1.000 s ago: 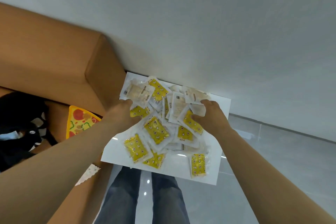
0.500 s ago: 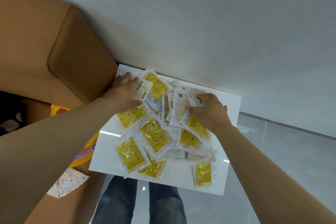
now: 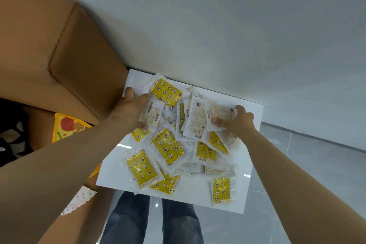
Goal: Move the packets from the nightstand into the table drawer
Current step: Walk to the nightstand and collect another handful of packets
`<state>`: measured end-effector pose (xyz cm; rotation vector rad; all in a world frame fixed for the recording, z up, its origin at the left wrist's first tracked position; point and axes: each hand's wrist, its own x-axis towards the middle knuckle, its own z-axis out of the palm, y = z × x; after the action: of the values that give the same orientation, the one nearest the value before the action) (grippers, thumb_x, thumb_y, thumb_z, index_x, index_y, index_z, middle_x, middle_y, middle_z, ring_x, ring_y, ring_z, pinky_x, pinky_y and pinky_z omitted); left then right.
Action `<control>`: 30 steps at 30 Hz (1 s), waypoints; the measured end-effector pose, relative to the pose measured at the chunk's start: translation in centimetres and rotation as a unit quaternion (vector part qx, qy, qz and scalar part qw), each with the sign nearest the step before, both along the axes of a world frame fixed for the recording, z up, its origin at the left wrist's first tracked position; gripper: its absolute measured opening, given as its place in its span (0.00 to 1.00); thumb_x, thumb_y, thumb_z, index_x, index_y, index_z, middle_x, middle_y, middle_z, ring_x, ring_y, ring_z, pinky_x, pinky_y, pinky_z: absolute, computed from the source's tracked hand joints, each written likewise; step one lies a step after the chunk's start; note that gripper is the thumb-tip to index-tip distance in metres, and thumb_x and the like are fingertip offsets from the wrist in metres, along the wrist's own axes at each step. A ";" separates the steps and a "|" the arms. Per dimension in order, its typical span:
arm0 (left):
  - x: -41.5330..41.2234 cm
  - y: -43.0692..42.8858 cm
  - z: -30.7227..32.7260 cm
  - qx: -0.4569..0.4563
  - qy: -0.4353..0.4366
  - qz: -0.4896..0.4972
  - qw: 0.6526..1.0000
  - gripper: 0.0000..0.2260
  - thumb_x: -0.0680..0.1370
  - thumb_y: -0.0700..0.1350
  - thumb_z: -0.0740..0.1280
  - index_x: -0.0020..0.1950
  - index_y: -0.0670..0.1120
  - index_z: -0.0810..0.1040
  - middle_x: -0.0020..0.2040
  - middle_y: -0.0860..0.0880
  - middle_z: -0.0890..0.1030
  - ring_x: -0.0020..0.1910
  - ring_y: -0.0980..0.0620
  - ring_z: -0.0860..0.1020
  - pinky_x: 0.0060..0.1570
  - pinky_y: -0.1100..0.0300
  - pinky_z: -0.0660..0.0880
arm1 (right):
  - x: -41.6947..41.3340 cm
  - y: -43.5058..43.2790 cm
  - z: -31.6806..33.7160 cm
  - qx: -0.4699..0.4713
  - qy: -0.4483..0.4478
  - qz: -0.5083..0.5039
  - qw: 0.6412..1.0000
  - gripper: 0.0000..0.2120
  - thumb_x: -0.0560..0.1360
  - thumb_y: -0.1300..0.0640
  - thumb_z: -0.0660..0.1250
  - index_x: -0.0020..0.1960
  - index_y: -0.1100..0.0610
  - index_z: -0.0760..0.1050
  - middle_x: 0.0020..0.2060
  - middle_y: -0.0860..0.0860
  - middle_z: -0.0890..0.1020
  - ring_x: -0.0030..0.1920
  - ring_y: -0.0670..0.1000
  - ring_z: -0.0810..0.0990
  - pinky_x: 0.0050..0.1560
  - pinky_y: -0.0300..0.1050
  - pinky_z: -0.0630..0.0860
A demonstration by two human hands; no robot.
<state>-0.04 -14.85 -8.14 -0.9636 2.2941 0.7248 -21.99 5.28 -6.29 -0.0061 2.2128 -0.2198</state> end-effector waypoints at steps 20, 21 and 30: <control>1.1 1.6 0.8 -0.020 -0.044 0.052 0.997 0.25 0.65 0.61 0.75 0.51 0.48 0.71 0.46 0.51 0.74 0.47 0.49 0.74 0.38 0.59 0.69 | 2.5 1.4 1.4 -0.127 -0.032 -0.131 0.983 0.42 0.63 0.56 0.81 0.68 0.54 0.59 0.53 0.49 0.72 0.51 0.53 0.74 0.47 0.47 0.75; 1.1 1.6 1.1 -0.015 -0.046 0.065 0.997 0.25 0.65 0.61 0.75 0.50 0.48 0.70 0.43 0.52 0.73 0.45 0.50 0.73 0.37 0.59 0.68 | 2.6 1.4 1.6 -0.133 -0.031 -0.140 0.981 0.42 0.62 0.57 0.81 0.68 0.54 0.60 0.53 0.49 0.72 0.52 0.53 0.74 0.50 0.49 0.76; 2.0 2.3 3.5 -0.011 -0.019 0.119 0.993 0.22 0.64 0.59 0.76 0.46 0.49 0.71 0.41 0.51 0.74 0.44 0.50 0.74 0.35 0.59 0.67 | 4.9 1.6 2.6 -0.138 -0.007 -0.054 0.989 0.41 0.64 0.57 0.80 0.68 0.54 0.59 0.53 0.48 0.71 0.52 0.51 0.72 0.52 0.50 0.76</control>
<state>1.94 -12.55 -4.61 -1.2647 2.1816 0.7714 -17.12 6.86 -3.67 -0.0374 2.1539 -0.5822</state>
